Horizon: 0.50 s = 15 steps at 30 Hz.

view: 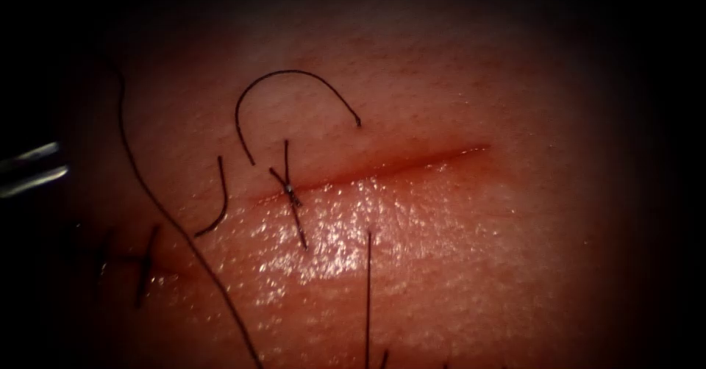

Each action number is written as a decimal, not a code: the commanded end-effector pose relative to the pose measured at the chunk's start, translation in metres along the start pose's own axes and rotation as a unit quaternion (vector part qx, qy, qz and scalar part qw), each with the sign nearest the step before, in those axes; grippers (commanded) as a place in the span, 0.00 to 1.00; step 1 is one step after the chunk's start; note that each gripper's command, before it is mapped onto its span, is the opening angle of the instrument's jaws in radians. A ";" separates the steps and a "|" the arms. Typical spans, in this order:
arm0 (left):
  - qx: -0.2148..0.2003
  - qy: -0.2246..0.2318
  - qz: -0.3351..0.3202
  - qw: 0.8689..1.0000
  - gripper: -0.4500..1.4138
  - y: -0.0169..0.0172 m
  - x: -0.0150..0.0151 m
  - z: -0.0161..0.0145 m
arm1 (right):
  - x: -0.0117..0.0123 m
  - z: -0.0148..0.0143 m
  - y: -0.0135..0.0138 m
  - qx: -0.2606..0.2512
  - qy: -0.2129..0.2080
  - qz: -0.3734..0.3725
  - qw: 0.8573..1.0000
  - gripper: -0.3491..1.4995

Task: Wound Closure
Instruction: Repeatedly grasp and pull suture through wound with right end-effector until short tail remains

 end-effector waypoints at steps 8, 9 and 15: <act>-0.003 0.000 0.002 1.000 0.00 -0.0002 -0.0003 0.0005 | -0.0021 -0.0044 0.0060 -0.037 0.008 -0.067 0.997 0.99; -0.003 0.000 0.002 1.000 0.00 -0.0002 -0.0003 0.0005 | -0.0027 -0.0057 0.0074 -0.052 0.012 -0.072 0.996 0.99; -0.003 0.000 0.002 1.000 0.00 -0.0002 -0.0003 0.0005 | -0.0044 -0.0072 0.0112 -0.090 0.018 -0.064 0.994 0.99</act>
